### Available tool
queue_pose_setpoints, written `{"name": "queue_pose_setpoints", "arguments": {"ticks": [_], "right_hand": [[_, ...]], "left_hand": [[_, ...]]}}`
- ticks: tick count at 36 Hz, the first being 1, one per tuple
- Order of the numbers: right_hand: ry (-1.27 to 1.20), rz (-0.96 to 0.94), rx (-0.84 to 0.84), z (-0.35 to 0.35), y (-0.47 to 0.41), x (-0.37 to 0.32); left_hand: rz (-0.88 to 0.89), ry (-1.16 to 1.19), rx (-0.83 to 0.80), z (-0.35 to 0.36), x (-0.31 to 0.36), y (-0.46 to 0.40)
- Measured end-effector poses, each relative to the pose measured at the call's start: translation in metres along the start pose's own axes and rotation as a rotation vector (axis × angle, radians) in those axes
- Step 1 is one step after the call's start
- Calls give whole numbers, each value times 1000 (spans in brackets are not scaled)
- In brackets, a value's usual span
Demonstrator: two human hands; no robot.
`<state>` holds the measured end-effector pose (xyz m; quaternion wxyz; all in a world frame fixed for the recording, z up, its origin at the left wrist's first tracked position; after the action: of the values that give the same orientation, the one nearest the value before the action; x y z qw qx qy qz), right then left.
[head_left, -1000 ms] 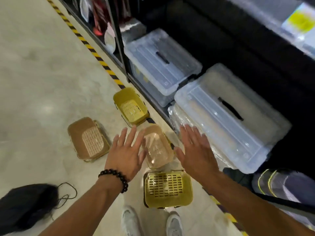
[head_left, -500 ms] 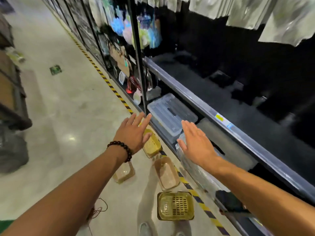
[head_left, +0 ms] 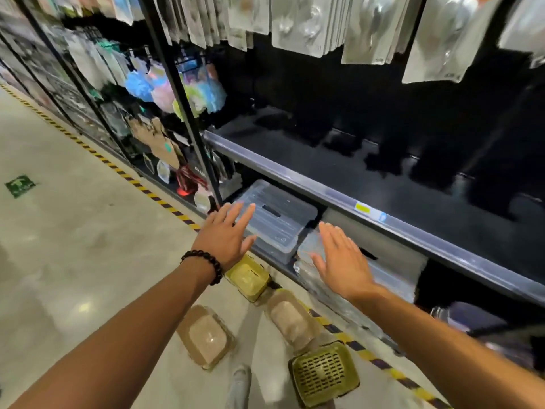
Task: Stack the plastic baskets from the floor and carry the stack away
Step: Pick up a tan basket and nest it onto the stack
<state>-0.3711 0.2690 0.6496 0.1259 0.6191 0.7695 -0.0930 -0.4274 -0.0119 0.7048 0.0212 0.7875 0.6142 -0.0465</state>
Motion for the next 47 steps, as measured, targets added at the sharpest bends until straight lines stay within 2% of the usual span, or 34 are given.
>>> {"name": "queue_pose_setpoints", "arguments": {"ticks": [7, 13, 21, 29, 34, 36, 39, 47], "right_hand": [[-74, 371, 13, 19, 14, 8], [-32, 572, 49, 19, 41, 3], [-13, 663, 78, 41, 63, 10], [-70, 676, 32, 99, 55, 28], [-104, 699, -6, 175, 39, 49], [-102, 712, -61, 216, 33, 61], [-231, 756, -23, 278, 30, 77], [-359, 840, -96, 463, 15, 124]], "left_hand": [[231, 34, -77, 27, -8, -81], [400, 62, -100, 39, 11, -119], [504, 102, -143, 60, 52, -132], [477, 88, -138, 119, 64, -127], [508, -40, -179, 200, 72, -128], [481, 47, -225, 242, 76, -128], [427, 185, -325, 313, 84, -129], [467, 135, -462, 523, 96, -122]]}}
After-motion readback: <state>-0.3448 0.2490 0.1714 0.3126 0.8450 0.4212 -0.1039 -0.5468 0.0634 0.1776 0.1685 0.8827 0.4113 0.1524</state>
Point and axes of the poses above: each hand's wrist, its own y-axis away from the middle knuckle, its own z-axis out of the palm, x = y × z, the point moved 3 cm from there along -y, towards the middle knuckle, and after that the axes turned 9 degrees about -z, right-handed, at the moved point
